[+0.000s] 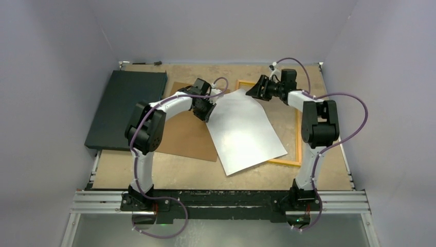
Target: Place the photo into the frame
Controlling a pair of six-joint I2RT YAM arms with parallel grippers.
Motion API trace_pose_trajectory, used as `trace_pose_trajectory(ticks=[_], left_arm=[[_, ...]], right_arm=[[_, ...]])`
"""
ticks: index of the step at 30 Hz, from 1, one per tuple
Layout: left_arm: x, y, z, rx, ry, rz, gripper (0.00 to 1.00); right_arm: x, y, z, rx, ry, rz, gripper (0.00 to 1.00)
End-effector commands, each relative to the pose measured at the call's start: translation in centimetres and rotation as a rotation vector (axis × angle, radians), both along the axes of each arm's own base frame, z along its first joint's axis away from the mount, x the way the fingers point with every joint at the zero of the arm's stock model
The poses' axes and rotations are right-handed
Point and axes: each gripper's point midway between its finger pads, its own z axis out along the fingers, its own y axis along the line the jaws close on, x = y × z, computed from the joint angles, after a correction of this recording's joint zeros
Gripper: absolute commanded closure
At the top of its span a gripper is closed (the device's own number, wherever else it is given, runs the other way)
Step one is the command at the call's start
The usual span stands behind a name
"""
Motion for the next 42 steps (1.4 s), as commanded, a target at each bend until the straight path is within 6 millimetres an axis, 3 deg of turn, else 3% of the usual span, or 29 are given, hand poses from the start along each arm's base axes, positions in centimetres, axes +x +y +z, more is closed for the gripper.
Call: trace_pose_trajectory(ticks=[1,8,18,21,24,26,32,37,42], left_arm=[[0.1,0.3,-1.4,0.029,-0.004,-0.003,0.87],[-0.2,0.0,-0.7,0.01,-0.011,-0.011,0.88],[-0.7,0.1,-0.9,0.0,0.0,-0.013,0.89],[-0.7,0.0,-0.7,-0.004,-0.003,-0.013,0.89],[-0.7,-0.1,-0.6,-0.007,-0.003,-0.015,0.89],[-0.7,-0.1,-0.6,-0.006,-0.004,-0.014,0.89],[-0.5,-0.1,0.1,-0.009,-0.017,-0.017,0.89],[0.2,-0.5,1.9,-0.027,-0.046,-0.022,0.74],[0.6,-1.1,3.9,-0.06,-0.071,-0.021,0.47]], right_arm=[[-1.3,-0.3,1.9,0.014,-0.023,0.011,0.39],[-1.5,-2.1,-2.1,-0.083,0.036,-0.037,0.36],[0.6,-3.5,-2.7,-0.162,0.003,-0.078,0.35],[0.4,-3.3,-2.6,-0.145,0.011,-0.077,0.46],[0.1,-3.2,-2.2,-0.136,0.01,-0.077,0.81],[0.0,-3.2,-2.0,-0.136,0.012,-0.08,0.97],[0.1,-4.1,0.1,-0.186,-0.012,-0.12,1.0],[0.1,-6.9,2.0,-0.333,-0.038,-0.224,1.0],[-0.2,-10.3,3.7,-0.478,-0.062,-0.353,1.0]])
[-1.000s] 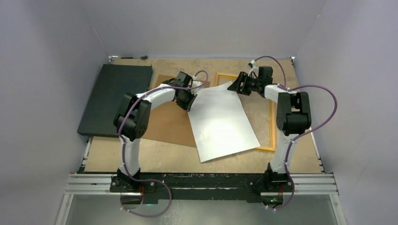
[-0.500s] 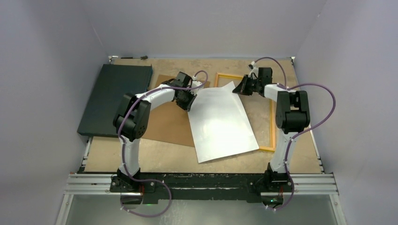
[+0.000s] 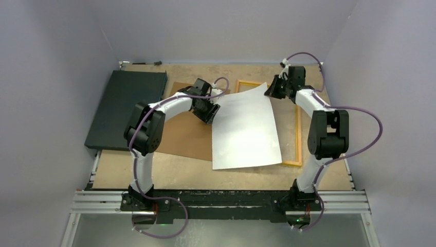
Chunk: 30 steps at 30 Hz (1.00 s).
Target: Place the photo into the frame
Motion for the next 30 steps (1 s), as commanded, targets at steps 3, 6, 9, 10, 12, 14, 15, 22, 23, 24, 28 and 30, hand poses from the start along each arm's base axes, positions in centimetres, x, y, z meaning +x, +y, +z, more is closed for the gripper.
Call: trace_pose_trajectory(ticks=[3,6,9,10,12,14,15,22,23,24,28,30], left_arm=[[1.1,-0.9,4.9,-0.073,-0.068,-0.01,0.34],[1.2,-1.3,6.4,-0.11,-0.08,-0.017,0.33],[1.4,-1.2,7.3,-0.124,-0.09,-0.025,0.32],[1.5,-1.2,7.4,-0.127,-0.092,-0.026,0.32],[1.5,-1.2,7.1,-0.129,-0.086,-0.032,0.33],[1.5,-1.2,6.5,-0.125,-0.077,-0.039,0.34],[1.4,-1.3,6.0,-0.123,-0.069,-0.043,0.34],[1.6,-1.4,4.2,-0.109,-0.045,-0.053,0.39],[1.6,-1.4,4.2,-0.109,-0.045,-0.054,0.39],[1.7,-1.4,4.2,-0.109,-0.046,-0.054,0.39],[1.7,-1.7,3.7,-0.115,-0.039,-0.06,0.4],[1.7,-1.9,3.5,-0.12,-0.03,-0.063,0.41]], right_arm=[[0.6,-5.4,3.7,-0.238,-0.08,-0.189,1.0],[0.7,-6.6,4.0,-0.301,-0.082,-0.21,1.0],[0.7,-7.6,4.3,-0.367,-0.082,-0.215,1.0],[0.7,-8.1,4.3,-0.393,-0.076,-0.221,1.0],[0.9,-8.8,4.5,-0.434,-0.071,-0.224,1.0],[1.1,-9.5,5.0,-0.474,-0.073,-0.23,1.0],[1.2,-10.1,5.2,-0.501,-0.072,-0.238,1.0],[1.2,-11.8,6.1,-0.607,-0.089,-0.247,1.0],[1.0,-12.0,6.0,-0.617,-0.089,-0.242,1.0],[0.9,-12.0,6.0,-0.62,-0.091,-0.241,1.0],[0.5,-12.7,6.3,-0.669,-0.098,-0.235,1.0],[0.5,-12.6,6.7,-0.667,-0.12,-0.231,1.0]])
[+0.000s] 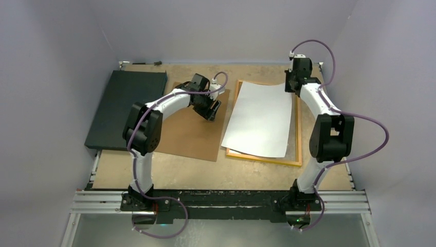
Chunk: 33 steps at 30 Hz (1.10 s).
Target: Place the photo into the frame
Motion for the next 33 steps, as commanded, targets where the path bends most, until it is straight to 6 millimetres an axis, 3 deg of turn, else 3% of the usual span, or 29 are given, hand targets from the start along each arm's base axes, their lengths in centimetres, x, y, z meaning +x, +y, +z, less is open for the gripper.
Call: trace_pose_trajectory(ticks=[1,4,9,15,21,27,33], left_arm=[[1.0,-1.1,0.8,-0.041,-0.032,-0.03,0.41],[0.8,-1.2,0.5,-0.041,-0.024,-0.036,0.43],[0.7,-1.2,0.2,-0.033,-0.024,-0.04,0.43],[0.5,-1.4,0.3,-0.033,-0.02,-0.042,0.44],[0.2,-1.2,0.4,-0.027,-0.021,-0.038,0.45],[0.1,-1.1,0.4,-0.026,-0.023,-0.032,0.45],[-0.6,-1.9,-0.1,-0.023,-0.013,-0.051,0.46]], right_arm=[[-0.5,-1.4,2.2,-0.088,-0.047,-0.003,1.0],[-0.8,-1.6,2.2,-0.106,-0.04,0.004,1.0],[-1.8,-2.9,3.8,-0.189,-0.079,-0.002,1.0],[-2.3,-2.4,3.9,-0.191,-0.085,0.044,1.0],[-0.7,-2.5,3.9,-0.204,-0.086,0.053,1.0],[1.6,-1.0,4.6,-0.202,-0.117,0.171,1.0],[2.6,1.4,5.5,-0.215,-0.165,0.306,1.0]])
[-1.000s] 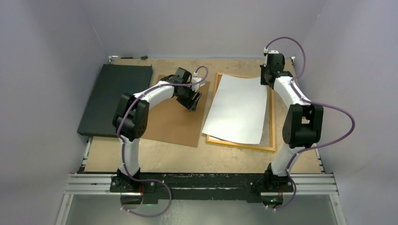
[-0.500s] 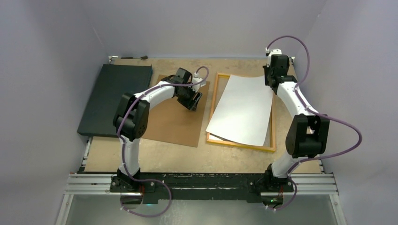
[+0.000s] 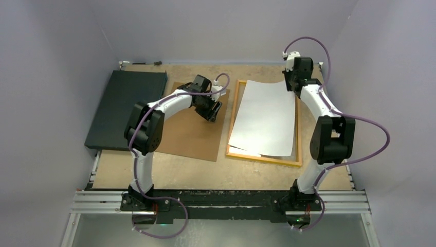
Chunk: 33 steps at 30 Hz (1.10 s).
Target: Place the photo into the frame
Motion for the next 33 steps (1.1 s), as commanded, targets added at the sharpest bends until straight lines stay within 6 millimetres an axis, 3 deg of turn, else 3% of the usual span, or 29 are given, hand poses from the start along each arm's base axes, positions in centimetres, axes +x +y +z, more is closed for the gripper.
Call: trace_pose_trajectory(ticks=[1,12,19,25,33], left_arm=[[-0.1,-1.2,0.7,-0.021,-0.029,-0.034,0.46],[-0.1,-1.1,0.9,-0.019,-0.034,-0.028,0.46],[0.0,-1.2,1.1,-0.018,-0.042,-0.029,0.46],[0.0,-1.2,1.1,-0.021,-0.038,-0.029,0.46],[-0.1,-1.2,1.4,-0.021,-0.046,-0.03,0.46]], right_arm=[[2.1,2.4,4.1,-0.032,-0.111,0.146,1.0],[2.8,4.8,1.7,-0.052,-0.028,0.212,1.0],[1.1,4.1,0.4,-0.059,0.0,0.167,1.0],[0.0,4.2,0.7,-0.063,0.008,0.186,1.0],[0.7,3.1,0.6,-0.085,-0.017,0.113,1.0]])
